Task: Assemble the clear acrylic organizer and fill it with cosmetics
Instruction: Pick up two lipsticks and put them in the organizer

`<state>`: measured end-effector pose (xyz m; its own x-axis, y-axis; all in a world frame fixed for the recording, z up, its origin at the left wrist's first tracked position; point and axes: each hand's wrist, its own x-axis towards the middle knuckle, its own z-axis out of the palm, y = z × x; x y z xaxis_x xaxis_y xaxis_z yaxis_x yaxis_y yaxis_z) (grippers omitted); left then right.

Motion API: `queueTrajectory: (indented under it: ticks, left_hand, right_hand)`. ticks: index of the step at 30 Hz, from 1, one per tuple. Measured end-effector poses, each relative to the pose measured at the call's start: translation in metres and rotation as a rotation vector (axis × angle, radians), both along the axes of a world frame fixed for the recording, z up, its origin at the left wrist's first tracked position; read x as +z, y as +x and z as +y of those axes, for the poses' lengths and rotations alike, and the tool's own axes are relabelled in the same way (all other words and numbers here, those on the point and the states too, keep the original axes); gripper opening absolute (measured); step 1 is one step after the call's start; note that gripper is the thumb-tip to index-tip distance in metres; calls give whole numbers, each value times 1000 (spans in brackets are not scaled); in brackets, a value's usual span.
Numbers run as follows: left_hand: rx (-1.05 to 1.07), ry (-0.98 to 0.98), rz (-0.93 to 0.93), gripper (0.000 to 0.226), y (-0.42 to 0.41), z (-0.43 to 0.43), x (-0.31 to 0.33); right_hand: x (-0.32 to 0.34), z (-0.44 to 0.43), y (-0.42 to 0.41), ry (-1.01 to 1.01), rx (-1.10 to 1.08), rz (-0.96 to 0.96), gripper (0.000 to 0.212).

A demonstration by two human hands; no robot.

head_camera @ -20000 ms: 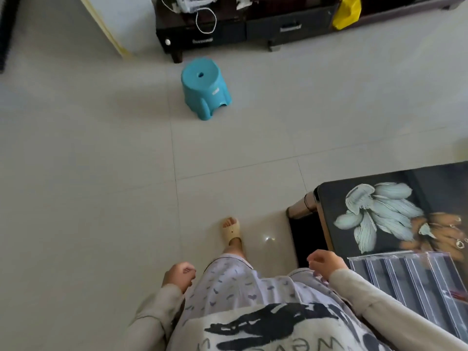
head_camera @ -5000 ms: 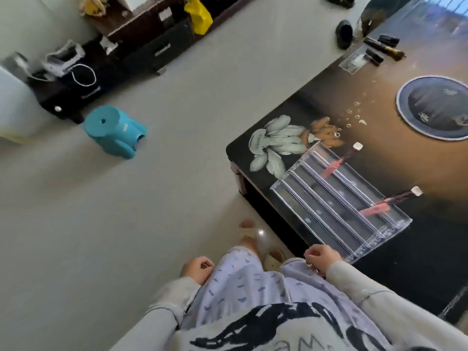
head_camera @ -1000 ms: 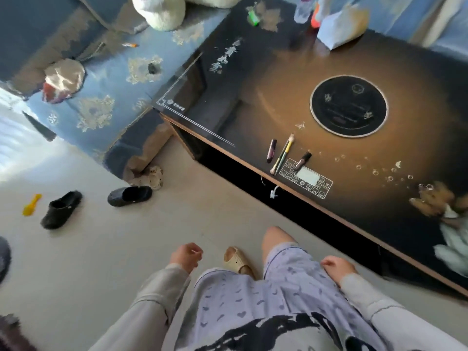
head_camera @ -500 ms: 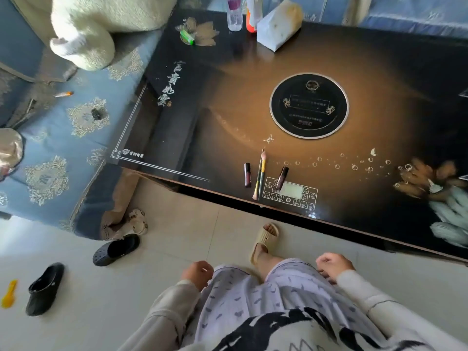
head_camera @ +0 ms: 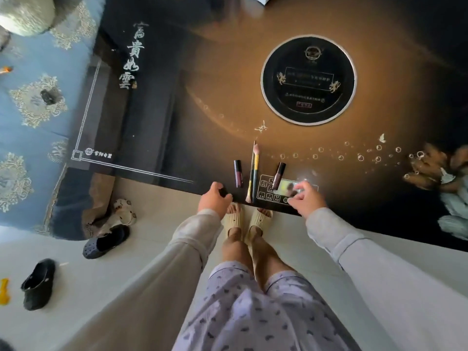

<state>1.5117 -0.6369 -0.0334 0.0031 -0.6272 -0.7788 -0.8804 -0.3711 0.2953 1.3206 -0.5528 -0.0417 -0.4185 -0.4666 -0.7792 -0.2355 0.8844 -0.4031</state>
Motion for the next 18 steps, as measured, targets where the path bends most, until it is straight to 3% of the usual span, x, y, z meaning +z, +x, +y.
queueTrajectory:
  ticks: [6,12,18]
  left_hand:
    - [-69,-87,-113,42,-44,-38,-29]
    - [-256,-115,-223,40,-54,-48,-42]
    - [-342,-102,-186,33,-42,-45,-37]
  right_hand:
    - [-22,-46,15,28,-32,220,44]
    - [-37,-61,18,83,44,338,38]
    - [-31,-51,17,47,49,320,27]
